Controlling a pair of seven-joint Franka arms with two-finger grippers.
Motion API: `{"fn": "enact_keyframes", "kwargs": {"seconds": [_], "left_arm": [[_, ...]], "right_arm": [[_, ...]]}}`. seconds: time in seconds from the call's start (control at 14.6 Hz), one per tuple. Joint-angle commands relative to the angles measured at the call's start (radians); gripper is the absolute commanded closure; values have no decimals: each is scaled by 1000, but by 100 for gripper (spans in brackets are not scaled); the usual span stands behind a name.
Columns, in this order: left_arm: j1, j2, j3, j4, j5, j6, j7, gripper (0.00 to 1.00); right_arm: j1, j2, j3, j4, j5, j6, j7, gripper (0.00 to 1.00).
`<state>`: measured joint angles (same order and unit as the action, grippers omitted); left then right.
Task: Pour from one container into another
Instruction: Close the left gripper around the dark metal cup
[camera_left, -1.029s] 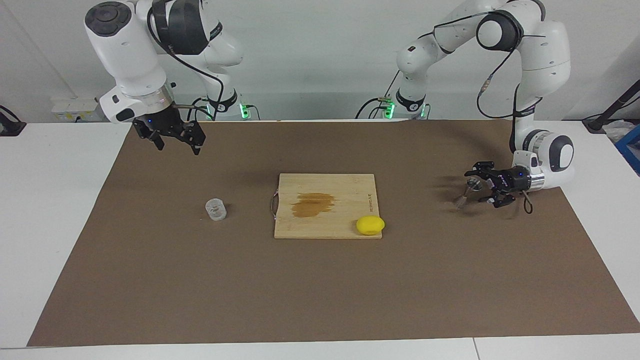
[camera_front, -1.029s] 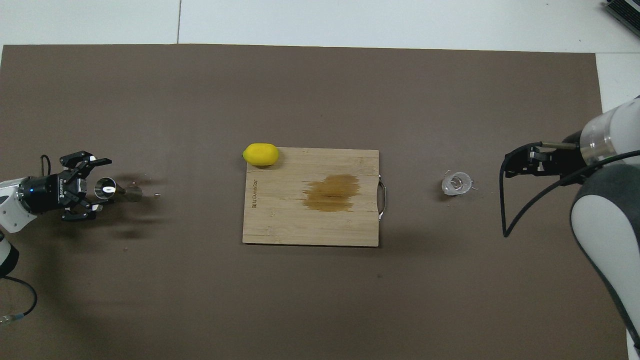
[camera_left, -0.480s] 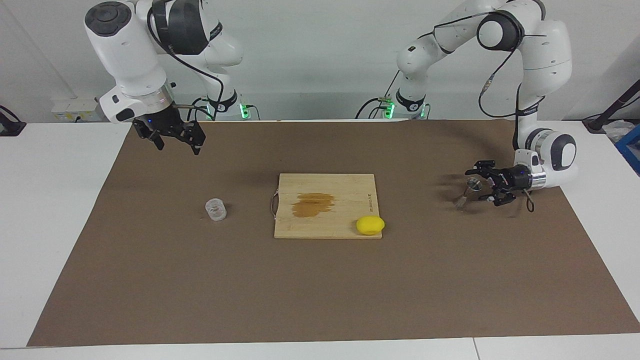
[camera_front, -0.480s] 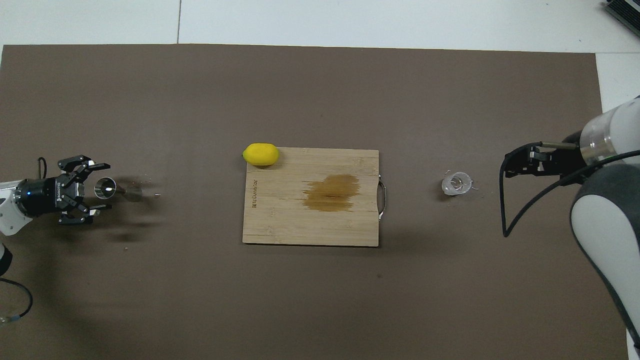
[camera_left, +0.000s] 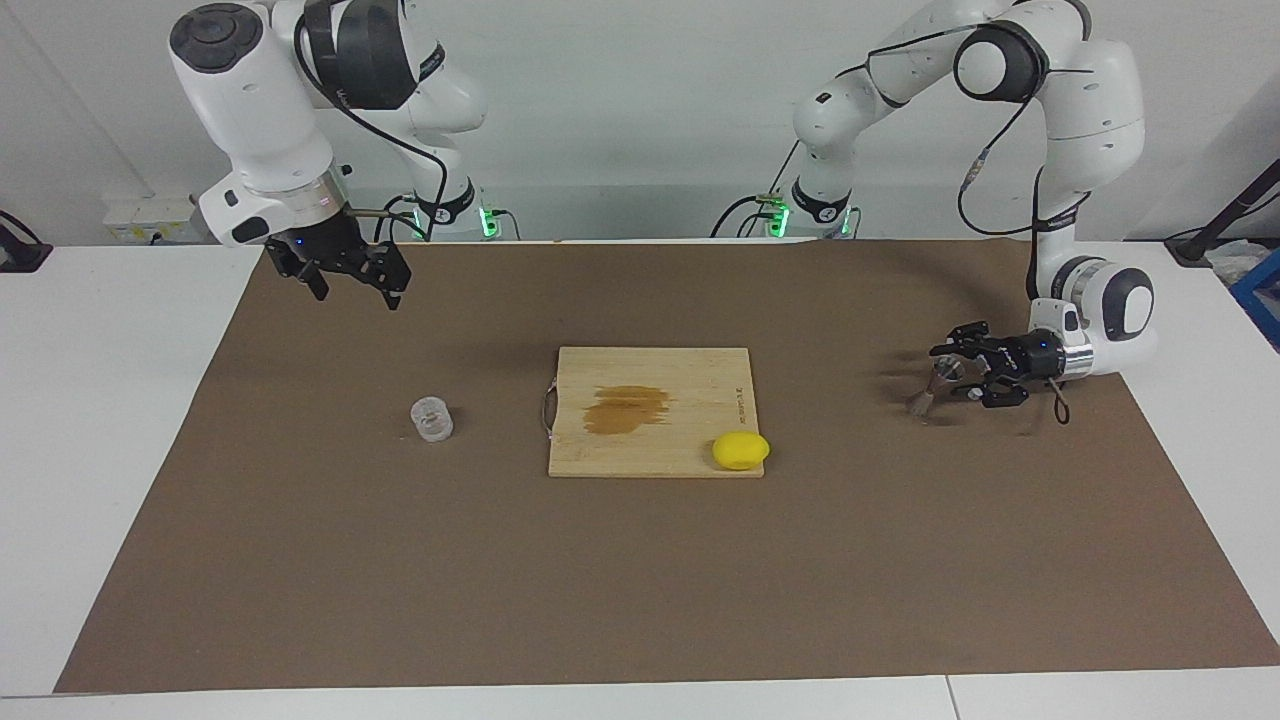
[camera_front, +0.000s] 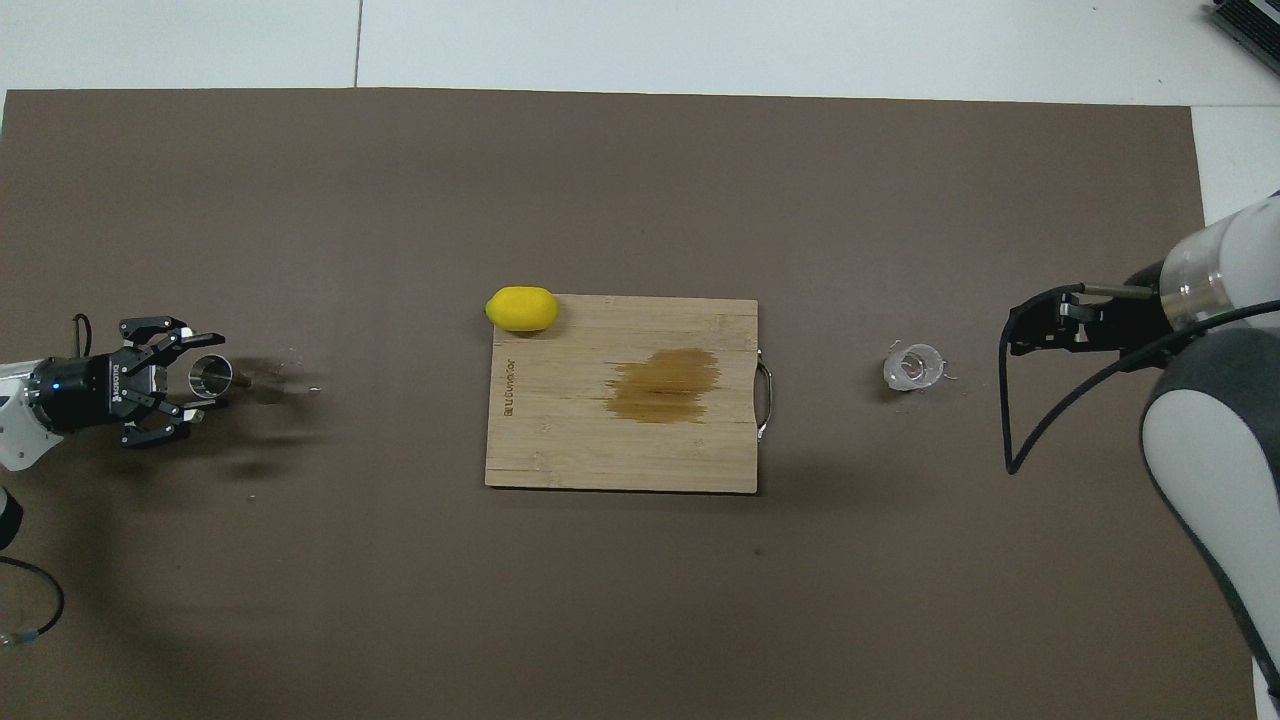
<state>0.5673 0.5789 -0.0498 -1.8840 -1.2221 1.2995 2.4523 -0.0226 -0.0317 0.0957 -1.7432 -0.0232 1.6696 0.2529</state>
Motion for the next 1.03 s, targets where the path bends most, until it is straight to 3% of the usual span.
{"fn": "enact_keyframes", "kwargs": {"seconds": [0.0, 0.41, 0.96], "left_arm": [[3, 12, 7, 20, 18, -9, 14, 28], [16, 13, 10, 25, 19, -8, 13, 28], [17, 13, 8, 25, 18, 9, 13, 60]], "right_arm": [[-10, -25, 4, -30, 3, 25, -4, 0], [-11, -25, 4, -32, 3, 25, -4, 0], [-13, -25, 4, -32, 3, 27, -4, 0]]}}
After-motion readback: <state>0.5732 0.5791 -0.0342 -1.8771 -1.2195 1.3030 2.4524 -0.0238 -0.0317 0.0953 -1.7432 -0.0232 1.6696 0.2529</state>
